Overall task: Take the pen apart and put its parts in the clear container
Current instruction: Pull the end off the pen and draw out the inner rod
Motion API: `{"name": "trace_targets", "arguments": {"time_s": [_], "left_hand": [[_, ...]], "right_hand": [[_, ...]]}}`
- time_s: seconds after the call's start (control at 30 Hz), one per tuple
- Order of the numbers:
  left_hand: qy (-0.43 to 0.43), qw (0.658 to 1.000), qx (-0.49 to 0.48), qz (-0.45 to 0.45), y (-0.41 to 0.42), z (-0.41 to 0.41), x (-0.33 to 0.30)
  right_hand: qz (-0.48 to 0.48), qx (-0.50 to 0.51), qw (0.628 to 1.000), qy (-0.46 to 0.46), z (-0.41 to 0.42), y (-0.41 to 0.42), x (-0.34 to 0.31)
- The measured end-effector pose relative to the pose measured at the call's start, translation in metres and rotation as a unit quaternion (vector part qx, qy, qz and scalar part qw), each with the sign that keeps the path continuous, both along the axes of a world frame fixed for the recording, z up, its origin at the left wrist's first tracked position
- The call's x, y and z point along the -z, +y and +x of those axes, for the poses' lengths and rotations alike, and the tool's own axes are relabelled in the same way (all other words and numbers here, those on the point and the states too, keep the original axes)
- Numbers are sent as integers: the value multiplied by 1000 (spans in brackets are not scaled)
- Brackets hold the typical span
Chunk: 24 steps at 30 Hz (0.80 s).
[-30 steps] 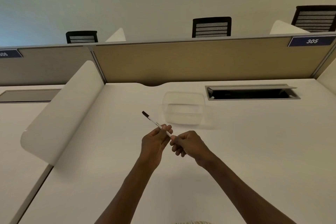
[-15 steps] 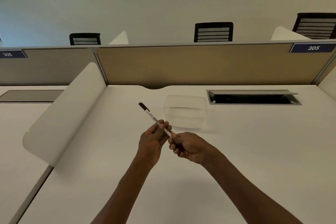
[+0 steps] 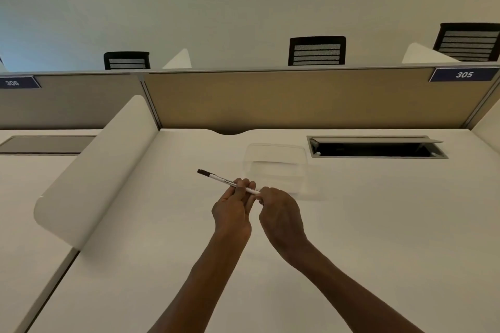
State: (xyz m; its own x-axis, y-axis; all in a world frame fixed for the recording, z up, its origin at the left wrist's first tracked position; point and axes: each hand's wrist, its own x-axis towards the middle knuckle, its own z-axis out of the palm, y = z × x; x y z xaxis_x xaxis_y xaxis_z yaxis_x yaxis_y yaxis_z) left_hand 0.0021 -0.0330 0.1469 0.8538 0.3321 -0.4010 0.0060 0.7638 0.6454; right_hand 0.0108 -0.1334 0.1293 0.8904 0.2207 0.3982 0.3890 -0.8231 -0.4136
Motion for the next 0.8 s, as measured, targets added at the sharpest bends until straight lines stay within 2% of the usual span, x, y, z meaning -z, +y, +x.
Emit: {"name": "trace_targets", "arguments": {"time_s": [0.07, 0.1, 0.13, 0.2, 0.23, 0.27, 0.33, 0.4, 0.47, 0.63, 0.67, 0.73, 0.77, 0.8], "left_hand": [[-15, 999, 25, 17, 6, 1, 0], [-27, 998, 41, 26, 10, 1, -1], [-42, 997, 58, 35, 13, 1, -1], [-71, 992, 89, 56, 19, 2, -3], [-84, 989, 102, 65, 21, 2, -4], [-93, 987, 113, 72, 23, 2, -6], [-99, 984, 123, 82, 23, 3, -7], [-101, 984, 120, 82, 24, 2, -8], [-98, 986, 105, 81, 23, 2, -6], [-68, 992, 43, 95, 11, 1, -2], [-62, 993, 32, 91, 7, 0, -2], [-47, 996, 11, 71, 2, 0, -5], [-40, 998, 3, 56, 0, 1, -6], [-32, 999, -4, 42, -2, 2, -7]], "right_hand": [[34, -24, 992, 121, 6, -2, -12], [101, -50, 967, 226, 10, -4, -19], [198, -77, 918, 334, 14, -8, -27], [351, -119, 786, 495, 22, -17, -39], [390, -132, 733, 541, 26, -23, -43], [405, -141, 698, 573, 28, -27, -45], [411, -154, 656, 614, 29, -31, -48], [420, -142, 636, 632, 28, -30, -47], [421, -113, 654, 618, 26, -25, -43], [393, -19, 786, 477, 16, -4, -34], [363, -4, 826, 432, 14, -1, -33], [217, 25, 932, 288, 10, 4, -28], [128, 36, 972, 194, 7, 6, -22], [72, 44, 991, 104, 3, 7, -16]]}}
